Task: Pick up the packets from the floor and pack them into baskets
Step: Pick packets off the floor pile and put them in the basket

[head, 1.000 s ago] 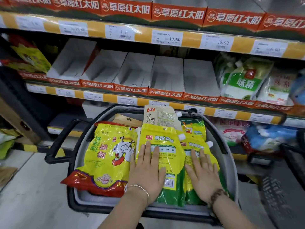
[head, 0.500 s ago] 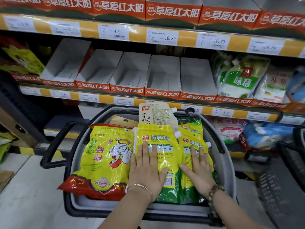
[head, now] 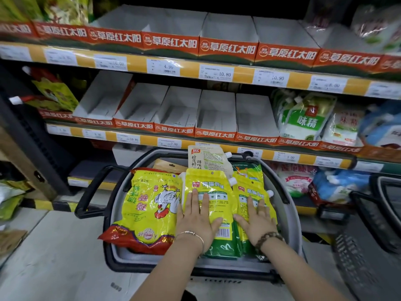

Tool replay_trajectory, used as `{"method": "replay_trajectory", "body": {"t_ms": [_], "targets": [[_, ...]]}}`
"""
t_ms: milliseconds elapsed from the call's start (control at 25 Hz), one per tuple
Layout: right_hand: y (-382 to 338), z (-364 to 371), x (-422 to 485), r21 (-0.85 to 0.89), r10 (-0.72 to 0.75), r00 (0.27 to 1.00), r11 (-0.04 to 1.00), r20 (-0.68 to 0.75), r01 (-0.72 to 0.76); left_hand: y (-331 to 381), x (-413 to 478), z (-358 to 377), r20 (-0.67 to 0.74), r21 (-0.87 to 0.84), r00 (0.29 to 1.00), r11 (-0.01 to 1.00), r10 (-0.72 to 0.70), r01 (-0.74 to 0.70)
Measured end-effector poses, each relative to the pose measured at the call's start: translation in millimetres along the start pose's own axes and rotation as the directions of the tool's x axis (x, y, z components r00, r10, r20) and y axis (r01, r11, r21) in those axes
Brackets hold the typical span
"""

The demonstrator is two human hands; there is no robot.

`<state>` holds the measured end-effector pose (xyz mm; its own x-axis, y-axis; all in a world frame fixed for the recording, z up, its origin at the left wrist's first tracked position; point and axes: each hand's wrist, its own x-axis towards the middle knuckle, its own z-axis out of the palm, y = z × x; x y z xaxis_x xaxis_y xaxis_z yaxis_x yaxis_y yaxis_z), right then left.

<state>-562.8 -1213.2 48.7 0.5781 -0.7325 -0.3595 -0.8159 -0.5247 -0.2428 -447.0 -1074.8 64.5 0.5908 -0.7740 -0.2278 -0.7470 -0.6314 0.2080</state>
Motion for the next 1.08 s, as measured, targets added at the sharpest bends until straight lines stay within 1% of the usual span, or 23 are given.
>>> {"method": "replay_trajectory", "body": {"t_ms": [80,160,240,320,400,480,600,720,840,880,920,960,1040,1080], "targets": [[-4,-6,-5,0.043,0.009,0.999,0.999,-0.032,-0.007,-3,-2,-6,0.04,-0.011,0.999,1.0,0.02,-0.02],[-12,-15,-14,0.086,-0.009,0.986,0.996,-0.168,0.024,-13,-5,-13,0.024,-0.066,0.998,0.996,0.059,-0.057],[-31,-20,-24,0.051,-0.08,0.943,0.993,-0.324,0.102,-34,-12,-25,-0.071,-0.169,0.996,0.983,0.057,-0.069],[-62,-23,-35,0.002,-0.186,0.907,0.979,-0.378,0.202,-63,-22,-38,-0.2,-0.277,0.979,0.958,0.021,-0.077],[-102,-22,-43,-0.036,-0.314,0.865,0.945,-0.391,0.326,-95,-39,-49,-0.257,-0.385,0.965,0.922,-0.057,-0.048],[-142,-17,-50,-0.048,-0.427,0.815,0.894,-0.393,0.445,-126,-60,-56,-0.254,-0.431,0.962,0.902,-0.102,-0.018],[-215,10,-62,-0.029,-0.59,0.725,0.782,-0.355,0.622,-196,-98,-65,-0.29,-0.425,0.938,0.904,-0.191,0.052],[-292,50,-77,-0.034,-0.735,0.583,0.631,-0.348,0.775,-276,-133,-74,-0.359,-0.394,0.878,0.904,-0.317,0.166],[-361,92,-91,-0.017,-0.787,0.53,0.563,-0.316,0.826,-345,-163,-68,-0.433,-0.426,0.784,0.867,-0.445,0.257],[-387,108,-94,-0.019,-0.796,0.521,0.553,-0.309,0.833,-370,-172,-61,-0.45,-0.44,0.754,0.854,-0.478,0.278],[-413,126,-97,-0.018,-0.804,0.528,0.553,-0.276,0.833,-396,-181,-50,-0.457,-0.45,0.729,0.839,-0.51,0.305],[-438,146,-97,-0.03,-0.817,0.531,0.55,-0.226,0.834,-423,-189,-36,-0.452,-0.464,0.704,0.818,-0.548,0.339],[-485,191,-96,-0.048,-0.857,0.497,0.507,-0.136,0.861,-476,-205,-4,-0.406,-0.514,0.665,0.758,-0.627,0.4],[-505,212,-96,-0.05,-0.864,0.495,0.501,-0.093,0.864,-499,-211,11,-0.383,-0.532,0.648,0.731,-0.658,0.428]]}}
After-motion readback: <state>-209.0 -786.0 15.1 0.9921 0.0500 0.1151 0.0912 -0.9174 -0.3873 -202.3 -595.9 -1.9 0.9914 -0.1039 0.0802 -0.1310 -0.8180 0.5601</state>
